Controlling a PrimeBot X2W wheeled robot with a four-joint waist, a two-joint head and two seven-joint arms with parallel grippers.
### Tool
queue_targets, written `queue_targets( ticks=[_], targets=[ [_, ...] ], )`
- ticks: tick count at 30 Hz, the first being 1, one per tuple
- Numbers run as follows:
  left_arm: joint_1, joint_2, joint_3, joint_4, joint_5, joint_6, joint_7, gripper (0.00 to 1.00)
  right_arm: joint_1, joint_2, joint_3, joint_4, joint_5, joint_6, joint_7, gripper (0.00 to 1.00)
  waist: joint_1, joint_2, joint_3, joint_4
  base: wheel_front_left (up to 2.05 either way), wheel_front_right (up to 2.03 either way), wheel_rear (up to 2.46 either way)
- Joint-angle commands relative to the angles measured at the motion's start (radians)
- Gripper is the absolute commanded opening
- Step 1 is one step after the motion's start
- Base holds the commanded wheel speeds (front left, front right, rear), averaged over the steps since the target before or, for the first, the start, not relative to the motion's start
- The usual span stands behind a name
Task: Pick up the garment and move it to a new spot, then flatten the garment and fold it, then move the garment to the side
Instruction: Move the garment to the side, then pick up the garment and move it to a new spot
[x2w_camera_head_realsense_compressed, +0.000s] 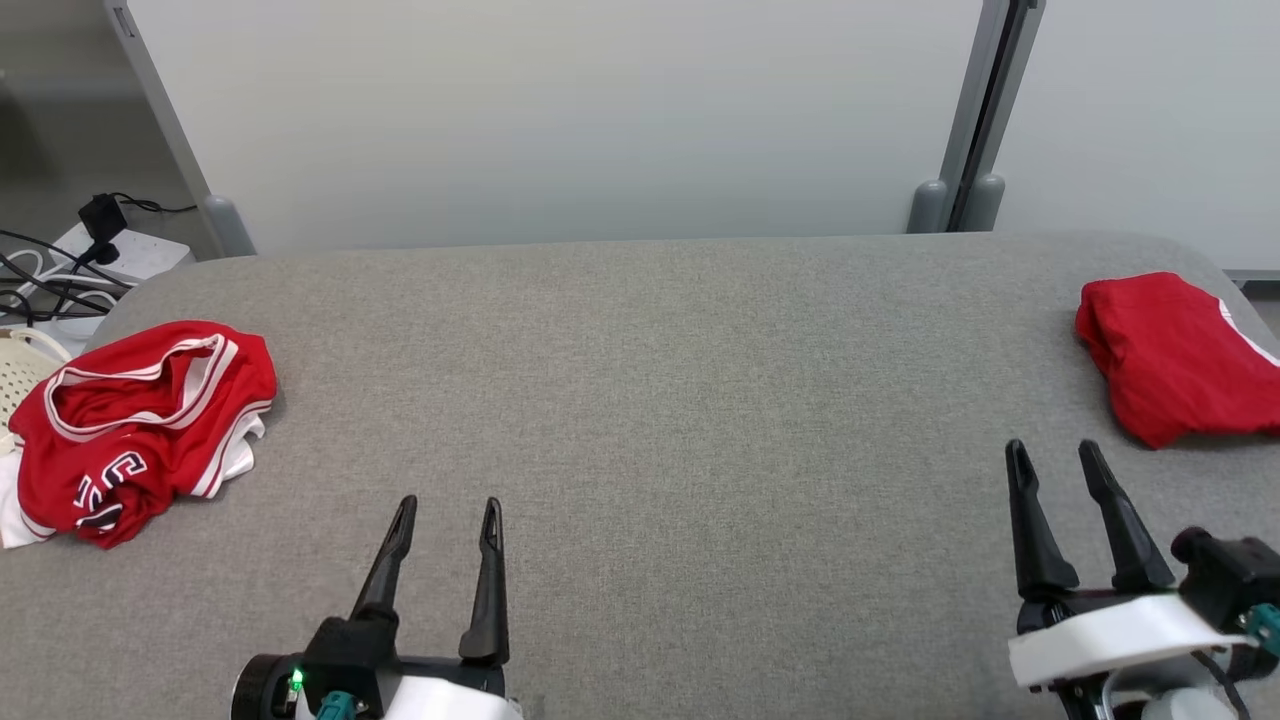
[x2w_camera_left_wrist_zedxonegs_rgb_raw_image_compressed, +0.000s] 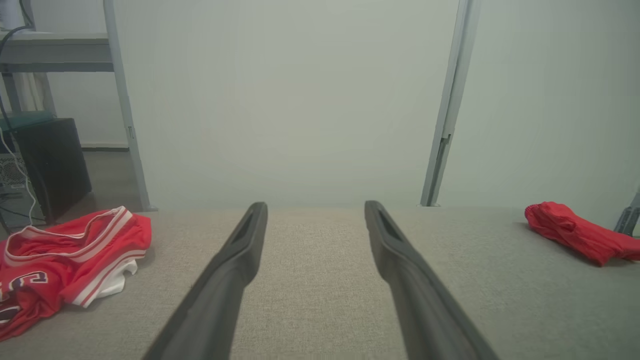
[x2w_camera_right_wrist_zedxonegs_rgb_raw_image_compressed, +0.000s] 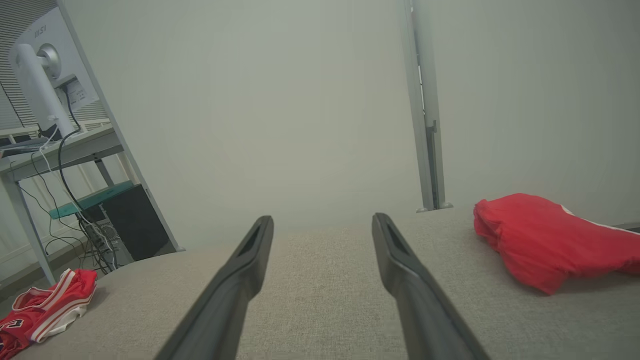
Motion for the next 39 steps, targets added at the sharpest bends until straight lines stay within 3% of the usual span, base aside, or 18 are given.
queue_targets(
  ticks=[1, 5, 14, 39],
  targets=[
    [-0.02, 0.001, 0.037, -0.028, 0.02, -0.013, -0.006, 1.0, -0.002, -0.013, 0.014, -0.037, 0.011, 0.0, -0.006, 1.0, 0.0, 0.0, -0.004, -0.003, 0.0, 0.0, 0.0],
    [0.009, 0.001, 0.056, -0.022, 0.051, -0.03, -0.006, 1.0, 0.043, -0.016, 0.002, -0.048, 0.004, 0.0, -0.006, 1.0, 0.0, 0.0, -0.014, -0.012, 0.0, 0.0, 0.0],
    [0.035, 0.001, 0.09, 0.007, 0.026, -0.045, -0.006, 1.0, 0.081, -0.053, 0.088, -0.081, -0.001, 0.0, -0.006, 1.0, 0.0, 0.0, -0.027, -0.026, 0.0, 0.0, 0.0],
    [0.024, 0.001, 0.094, 0.052, 0.027, -0.059, -0.006, 1.0, 0.099, -0.049, 0.09, -0.042, -0.002, 0.0, -0.006, 1.0, 0.0, 0.0, -0.032, 0.007, 0.0, 0.0, 0.0]
  ],
)
